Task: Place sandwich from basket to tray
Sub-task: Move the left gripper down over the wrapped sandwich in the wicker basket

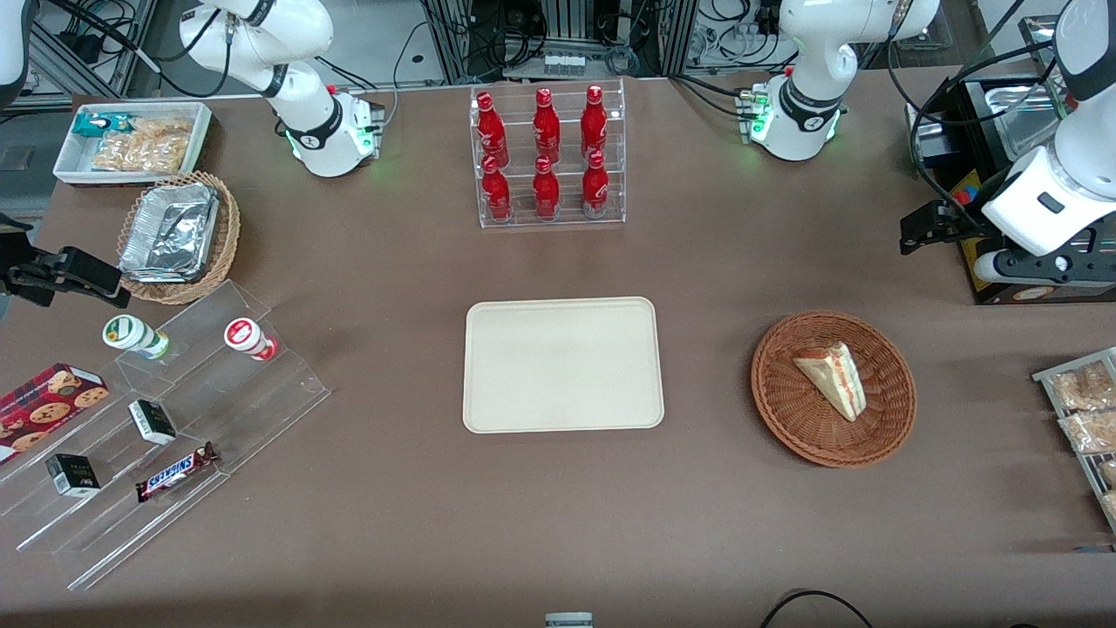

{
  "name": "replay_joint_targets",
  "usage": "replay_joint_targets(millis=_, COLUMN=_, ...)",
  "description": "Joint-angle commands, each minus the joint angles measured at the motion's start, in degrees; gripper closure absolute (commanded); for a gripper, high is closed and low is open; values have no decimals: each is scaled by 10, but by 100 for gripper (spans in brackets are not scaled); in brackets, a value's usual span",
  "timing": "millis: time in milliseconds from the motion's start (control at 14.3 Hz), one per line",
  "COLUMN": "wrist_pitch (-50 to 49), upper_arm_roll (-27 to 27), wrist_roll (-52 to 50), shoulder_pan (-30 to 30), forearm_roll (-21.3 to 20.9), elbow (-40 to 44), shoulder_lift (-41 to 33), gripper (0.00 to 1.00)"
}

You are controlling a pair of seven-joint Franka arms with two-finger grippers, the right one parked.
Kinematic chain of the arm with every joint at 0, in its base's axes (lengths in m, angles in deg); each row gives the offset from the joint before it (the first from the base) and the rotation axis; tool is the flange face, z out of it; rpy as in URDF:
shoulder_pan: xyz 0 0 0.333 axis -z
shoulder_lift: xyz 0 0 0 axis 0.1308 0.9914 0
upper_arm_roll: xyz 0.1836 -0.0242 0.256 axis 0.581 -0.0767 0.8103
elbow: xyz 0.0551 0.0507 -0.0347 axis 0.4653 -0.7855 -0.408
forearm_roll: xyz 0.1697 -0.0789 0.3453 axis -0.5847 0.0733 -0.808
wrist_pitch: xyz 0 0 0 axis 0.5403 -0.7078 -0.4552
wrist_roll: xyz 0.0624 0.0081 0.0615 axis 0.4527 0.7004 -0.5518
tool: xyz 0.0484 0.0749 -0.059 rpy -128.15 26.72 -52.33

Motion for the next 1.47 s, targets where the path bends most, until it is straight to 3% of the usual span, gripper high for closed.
replay_joint_targets(millis=0, wrist_pitch=3, upper_arm_roll=-3, wrist_roll=5, shoulder_pan=3, forearm_roll=5, elbow=-10, shoulder_lift=0, gripper=0)
replay_joint_targets(millis=490, wrist_pitch=65, upper_arm_roll=-3, wrist_roll=5, shoulder_pan=2, forearm_roll=4, elbow=-33, shoulder_lift=102, gripper=0)
replay_joint_targets(millis=1050, wrist_pitch=428, upper_arm_roll=-2, wrist_roll=-13, shoulder_pan=1, forearm_roll=6, elbow=-269, shoulder_lift=108, gripper=0)
replay_joint_targets(millis=1260, wrist_pitch=550, upper_arm_roll=-2, wrist_roll=-138, shoulder_pan=1, forearm_roll=6, elbow=-326, shoulder_lift=119, gripper=0)
replay_joint_targets(millis=1400, wrist_pitch=569, upper_arm_roll=-2, wrist_roll=-210, shoulder_pan=1, forearm_roll=6, elbow=-325, shoulder_lift=137, gripper=0)
